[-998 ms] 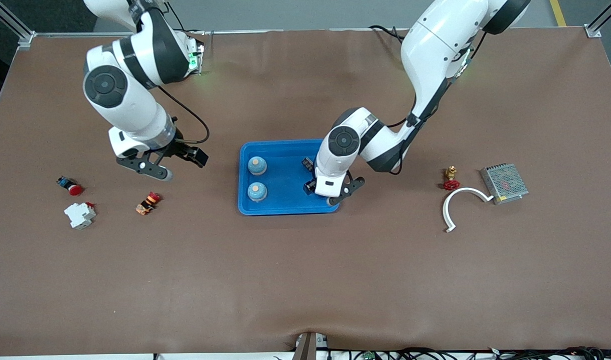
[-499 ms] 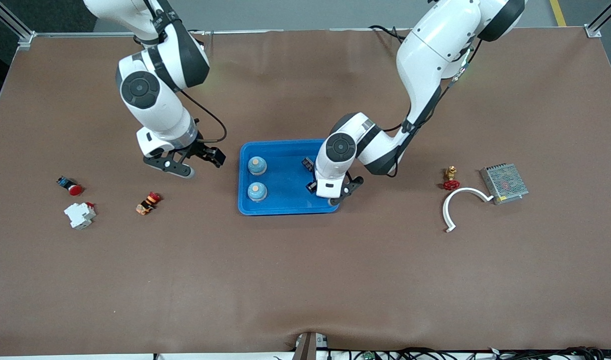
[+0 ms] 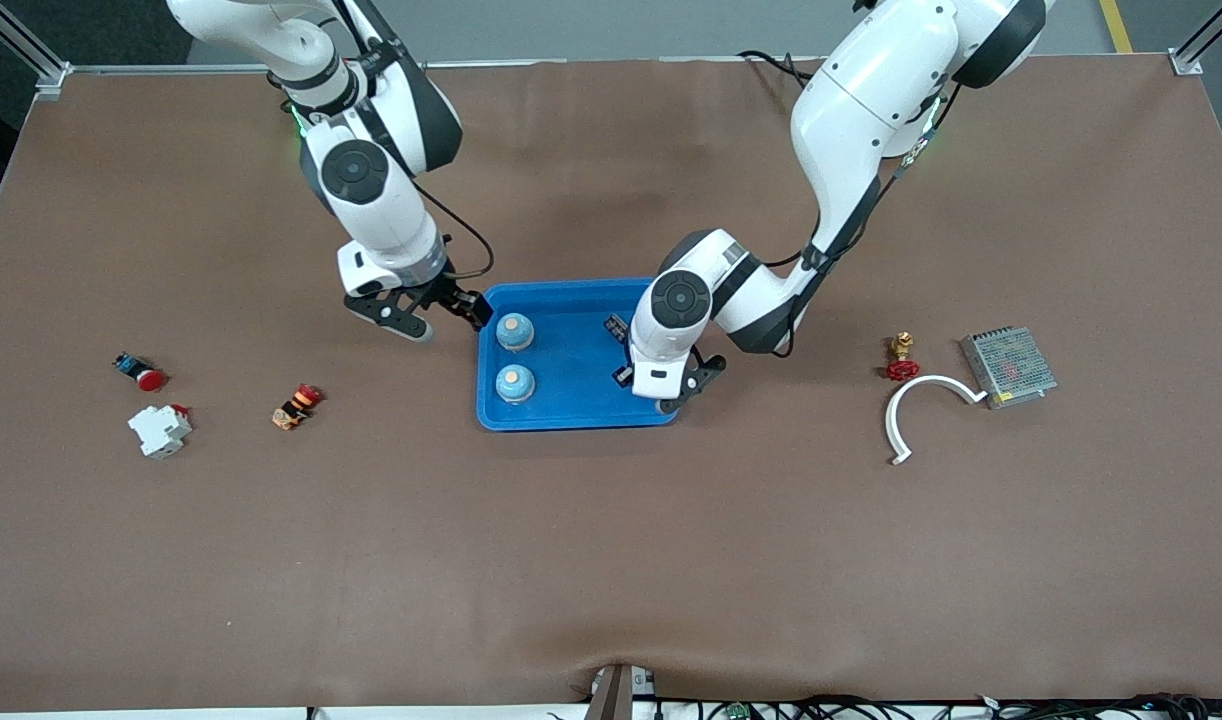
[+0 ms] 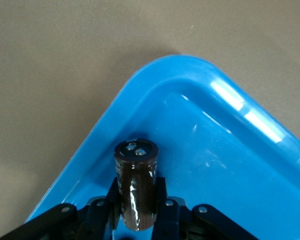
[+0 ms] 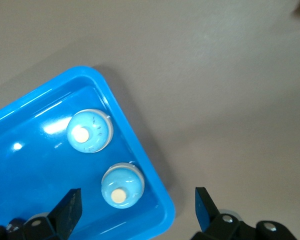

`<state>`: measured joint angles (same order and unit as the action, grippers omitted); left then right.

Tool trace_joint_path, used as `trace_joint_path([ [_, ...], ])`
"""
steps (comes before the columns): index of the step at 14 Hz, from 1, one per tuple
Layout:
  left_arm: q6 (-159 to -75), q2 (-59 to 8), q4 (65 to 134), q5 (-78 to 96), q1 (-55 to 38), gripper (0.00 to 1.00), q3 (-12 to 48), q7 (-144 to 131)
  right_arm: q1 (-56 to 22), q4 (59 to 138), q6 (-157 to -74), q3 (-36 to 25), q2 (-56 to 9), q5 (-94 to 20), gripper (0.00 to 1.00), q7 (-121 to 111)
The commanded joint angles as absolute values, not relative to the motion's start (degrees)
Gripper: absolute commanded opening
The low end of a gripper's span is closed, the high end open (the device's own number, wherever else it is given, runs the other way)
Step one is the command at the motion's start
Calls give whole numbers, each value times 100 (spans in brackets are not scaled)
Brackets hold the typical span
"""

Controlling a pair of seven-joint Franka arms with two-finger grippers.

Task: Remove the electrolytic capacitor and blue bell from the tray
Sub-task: 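Grasp the brown capacitor with the left gripper while the right gripper lowers, then carry the capacitor with the left gripper toward the white bracket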

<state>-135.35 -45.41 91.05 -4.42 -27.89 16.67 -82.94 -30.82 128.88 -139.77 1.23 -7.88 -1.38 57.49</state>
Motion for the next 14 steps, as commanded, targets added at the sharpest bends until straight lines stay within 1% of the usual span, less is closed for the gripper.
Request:
trace_joint_path([
  [1,-13352,-4246,9026,-562,-2751,0,1591,-8376,-3260,12894,-14238,79,-966,-158,100,6055],
  [5,-12571,-3438,9035,-624,-2418,0,1538,-8149,-3340,12894,-14545,88,-1194,-158,100,6143],
  [8,-11570,-2911,9097,-615,-1927,0,1564,-7422,-3524,12894,-14905,88,-1484,-158,100,6354],
  [10,-10971,-2708,9123,-589,-1514,0,1591,-6867,-3560,12894,-15003,88,-1643,-158,100,6381],
  [12,-10680,-2567,9271,-589,-1136,0,1591,-6436,-3560,12894,-15003,88,-1757,-158,100,6381],
  [14,-10644,-2392,9640,-598,-670,0,1591,-5822,-3551,12902,-15003,88,-1828,-167,100,6407],
])
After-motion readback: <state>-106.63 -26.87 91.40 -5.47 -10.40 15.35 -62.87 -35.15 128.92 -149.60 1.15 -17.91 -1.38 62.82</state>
